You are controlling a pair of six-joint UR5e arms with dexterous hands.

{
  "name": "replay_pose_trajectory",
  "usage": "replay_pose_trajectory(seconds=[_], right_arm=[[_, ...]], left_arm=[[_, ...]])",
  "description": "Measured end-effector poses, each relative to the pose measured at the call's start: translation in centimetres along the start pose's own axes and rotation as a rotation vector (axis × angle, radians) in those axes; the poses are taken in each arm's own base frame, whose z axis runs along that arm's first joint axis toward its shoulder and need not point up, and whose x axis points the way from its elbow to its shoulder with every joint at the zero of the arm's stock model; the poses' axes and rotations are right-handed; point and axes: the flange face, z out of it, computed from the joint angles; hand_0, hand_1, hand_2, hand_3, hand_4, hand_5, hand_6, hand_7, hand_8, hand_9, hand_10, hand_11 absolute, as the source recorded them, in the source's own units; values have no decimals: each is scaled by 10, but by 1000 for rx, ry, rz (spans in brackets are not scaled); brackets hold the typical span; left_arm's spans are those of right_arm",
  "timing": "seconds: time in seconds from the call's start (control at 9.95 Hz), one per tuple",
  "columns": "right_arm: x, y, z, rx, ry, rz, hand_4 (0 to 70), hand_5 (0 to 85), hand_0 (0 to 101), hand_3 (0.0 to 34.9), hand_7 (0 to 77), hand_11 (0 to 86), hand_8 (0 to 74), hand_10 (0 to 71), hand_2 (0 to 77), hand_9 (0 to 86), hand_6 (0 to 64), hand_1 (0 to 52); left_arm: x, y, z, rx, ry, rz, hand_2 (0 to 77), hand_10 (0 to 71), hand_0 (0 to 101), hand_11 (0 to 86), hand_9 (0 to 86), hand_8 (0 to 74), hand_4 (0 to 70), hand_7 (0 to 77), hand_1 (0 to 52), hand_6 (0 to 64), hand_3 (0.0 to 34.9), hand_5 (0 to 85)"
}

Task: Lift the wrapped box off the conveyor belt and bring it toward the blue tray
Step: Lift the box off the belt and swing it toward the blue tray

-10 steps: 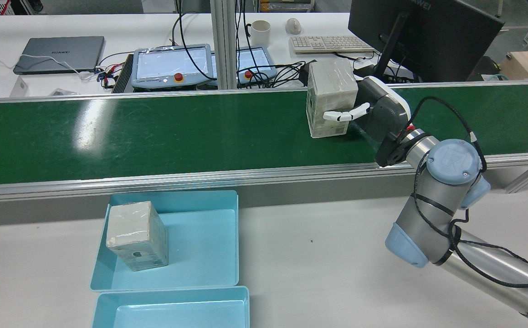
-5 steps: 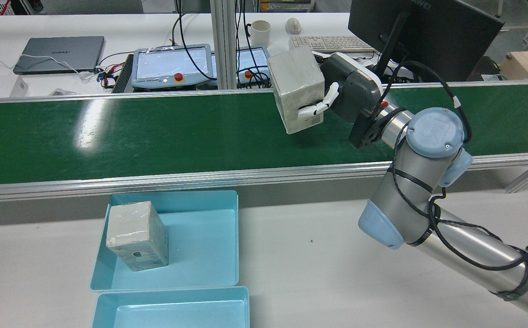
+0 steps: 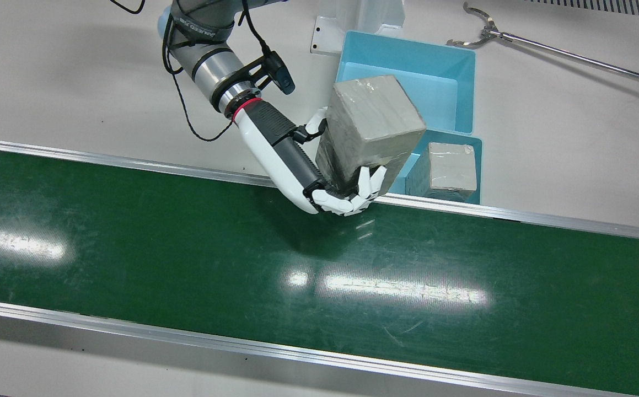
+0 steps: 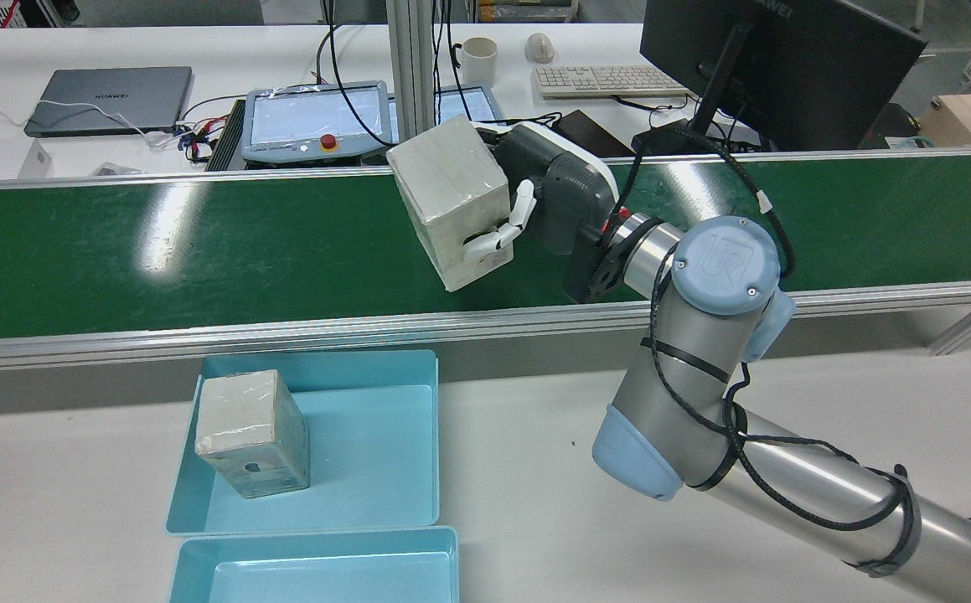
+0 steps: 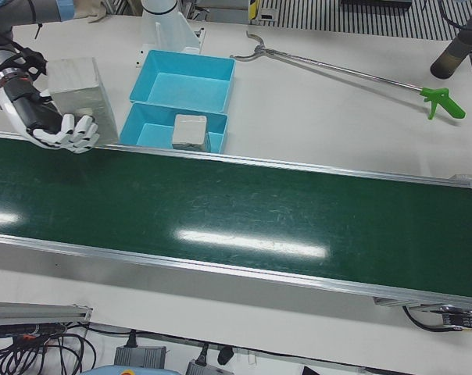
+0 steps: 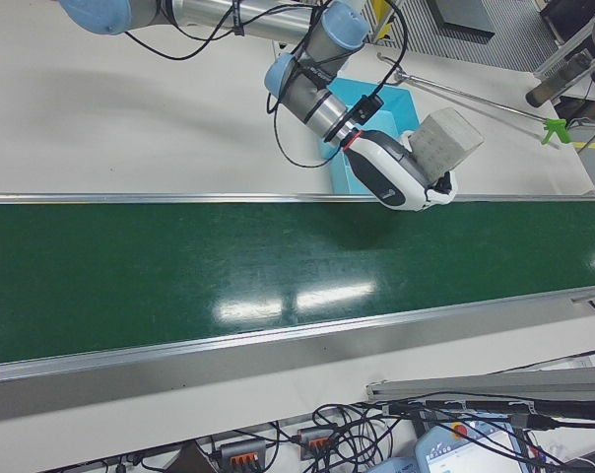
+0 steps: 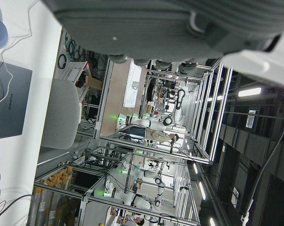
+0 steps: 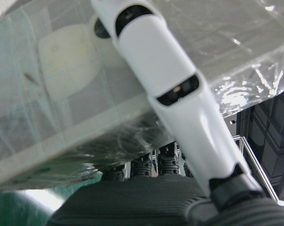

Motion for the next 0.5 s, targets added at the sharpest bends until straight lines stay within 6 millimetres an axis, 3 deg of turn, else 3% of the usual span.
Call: replay_pose_trajectory(seconds=[0.2, 0.3, 0.5], right_arm=[[37, 15, 12, -3, 64, 25, 273, 600, 579, 0, 327, 491, 425, 207, 333, 404, 425, 33], [49, 19, 20, 2, 106, 36, 295, 622, 590, 0, 327, 491, 507, 207, 333, 376, 425, 33], [62, 20, 30, 18, 166, 61, 295, 633, 590, 0, 327, 491, 513, 207, 344, 376, 425, 16]], left_arm=[[0, 0, 0, 0, 0, 0, 5, 0, 0, 5, 5, 5, 0, 5, 0, 5, 0, 11], [0, 0, 0, 0, 0, 0, 11, 5, 0, 5, 0, 5, 0, 5, 0, 5, 0, 11], [0, 0, 0, 0, 0, 0, 11, 5, 0, 5, 5, 5, 0, 5, 0, 5, 0, 11]])
